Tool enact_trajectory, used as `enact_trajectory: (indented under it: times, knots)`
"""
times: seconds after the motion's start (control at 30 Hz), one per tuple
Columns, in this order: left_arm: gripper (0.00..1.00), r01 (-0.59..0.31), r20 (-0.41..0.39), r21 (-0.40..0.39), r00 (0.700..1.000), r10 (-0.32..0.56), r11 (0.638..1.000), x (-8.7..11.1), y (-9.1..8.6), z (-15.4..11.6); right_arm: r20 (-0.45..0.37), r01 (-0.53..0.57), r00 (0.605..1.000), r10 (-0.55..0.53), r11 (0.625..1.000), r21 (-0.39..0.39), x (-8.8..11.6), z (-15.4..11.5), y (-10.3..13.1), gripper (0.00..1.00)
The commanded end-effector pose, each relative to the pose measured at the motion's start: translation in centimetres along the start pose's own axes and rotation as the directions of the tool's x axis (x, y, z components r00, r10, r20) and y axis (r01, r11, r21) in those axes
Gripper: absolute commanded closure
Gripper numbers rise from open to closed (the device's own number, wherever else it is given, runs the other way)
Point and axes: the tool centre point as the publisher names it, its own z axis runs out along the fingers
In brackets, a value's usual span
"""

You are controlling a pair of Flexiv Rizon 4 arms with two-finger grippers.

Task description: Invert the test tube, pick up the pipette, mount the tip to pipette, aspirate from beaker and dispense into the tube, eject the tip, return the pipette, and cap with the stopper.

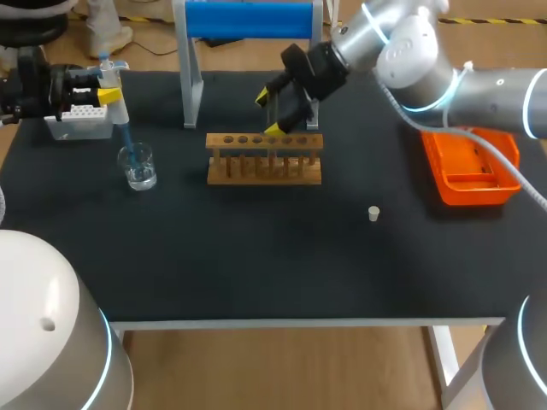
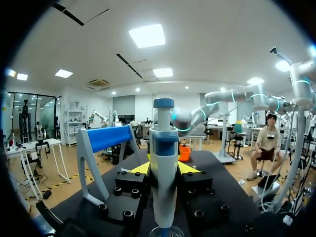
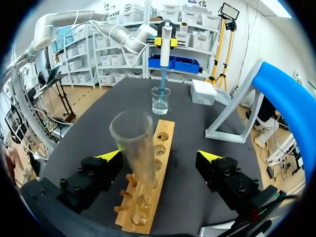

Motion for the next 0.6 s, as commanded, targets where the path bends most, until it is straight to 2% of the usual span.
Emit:
enact_trajectory:
  times: [0.03,0.6]
  knots:
    - [1.0,-0.001,-0.005,0.003,1.0,0.001,1.0,-0.1,0.1,-0.1,0.008,0.008,1.0,-0.008,1.0,-0.018,0.3,-0.1,-0.2,0.0]
    - [1.0,-0.001,-0.005,0.003,1.0,0.001,1.0,-0.1,0.1,-0.1,0.044,0.006,0.999,-0.004,0.999,-0.049,0.6,-1.2,0.5,0.0]
